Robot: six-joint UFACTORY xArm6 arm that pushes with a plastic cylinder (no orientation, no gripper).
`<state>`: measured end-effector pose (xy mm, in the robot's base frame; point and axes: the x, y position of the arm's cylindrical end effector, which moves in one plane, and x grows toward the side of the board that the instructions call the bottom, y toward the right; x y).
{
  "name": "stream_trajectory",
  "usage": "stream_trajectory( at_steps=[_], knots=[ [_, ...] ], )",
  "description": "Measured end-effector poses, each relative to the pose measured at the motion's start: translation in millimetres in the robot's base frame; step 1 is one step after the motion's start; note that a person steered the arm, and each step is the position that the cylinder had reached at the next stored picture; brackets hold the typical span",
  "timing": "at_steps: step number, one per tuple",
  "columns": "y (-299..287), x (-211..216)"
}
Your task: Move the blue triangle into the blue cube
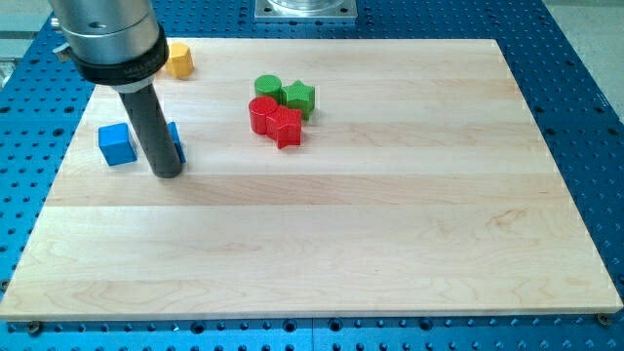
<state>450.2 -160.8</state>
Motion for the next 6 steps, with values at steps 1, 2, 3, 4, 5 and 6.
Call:
stream_trajectory(
  at_steps=[1,2,3,4,5,6],
  knots=[
    [44.3,-22.4],
    [11.2,-44.7],
    [-21.2,-37.2],
    [25.0,-25.2],
    [50.4,14.2],
    [50.4,14.2]
  ],
)
